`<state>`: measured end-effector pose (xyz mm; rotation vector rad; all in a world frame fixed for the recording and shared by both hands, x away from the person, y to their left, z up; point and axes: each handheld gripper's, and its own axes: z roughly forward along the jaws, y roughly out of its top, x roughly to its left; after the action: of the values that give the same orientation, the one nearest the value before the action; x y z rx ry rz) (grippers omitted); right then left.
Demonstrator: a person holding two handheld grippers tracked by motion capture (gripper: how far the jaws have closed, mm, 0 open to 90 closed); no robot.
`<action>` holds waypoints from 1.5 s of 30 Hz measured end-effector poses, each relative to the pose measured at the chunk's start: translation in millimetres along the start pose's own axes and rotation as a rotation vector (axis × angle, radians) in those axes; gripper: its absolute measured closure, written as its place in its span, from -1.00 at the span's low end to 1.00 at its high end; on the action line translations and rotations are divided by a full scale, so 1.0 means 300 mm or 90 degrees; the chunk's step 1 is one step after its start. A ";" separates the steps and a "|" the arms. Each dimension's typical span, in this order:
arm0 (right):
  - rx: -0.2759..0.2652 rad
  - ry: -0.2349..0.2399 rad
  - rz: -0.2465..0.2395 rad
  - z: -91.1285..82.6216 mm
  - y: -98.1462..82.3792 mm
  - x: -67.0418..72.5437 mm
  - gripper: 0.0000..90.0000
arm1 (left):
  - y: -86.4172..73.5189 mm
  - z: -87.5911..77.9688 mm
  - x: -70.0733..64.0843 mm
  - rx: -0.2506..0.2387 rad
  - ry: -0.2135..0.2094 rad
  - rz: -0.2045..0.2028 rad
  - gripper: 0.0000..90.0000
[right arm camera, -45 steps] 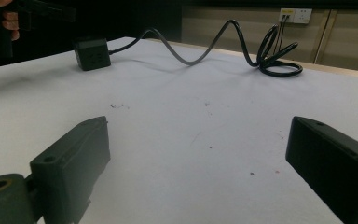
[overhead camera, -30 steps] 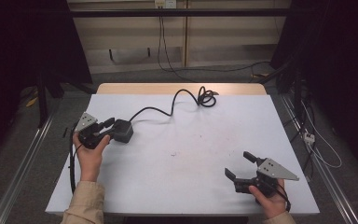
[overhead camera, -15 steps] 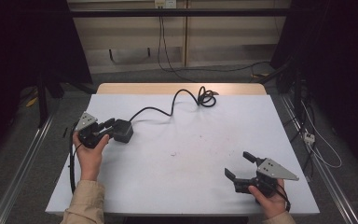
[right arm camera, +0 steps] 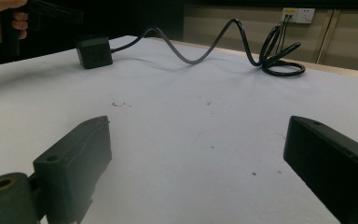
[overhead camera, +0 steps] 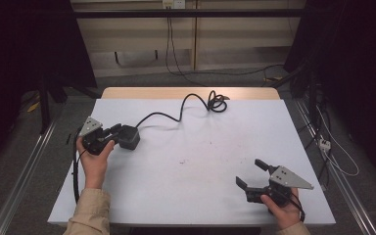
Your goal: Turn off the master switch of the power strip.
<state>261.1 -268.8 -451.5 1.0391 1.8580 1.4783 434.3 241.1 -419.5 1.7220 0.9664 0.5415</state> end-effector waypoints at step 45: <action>0.003 0.003 -0.004 0.000 -0.001 0.002 -0.83 | -0.005 0.021 0.014 0.053 -0.003 0.012 0.89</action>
<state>260.7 -268.3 -451.7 1.0326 1.8667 1.4752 440.9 241.3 -423.6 1.8066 0.9824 0.5149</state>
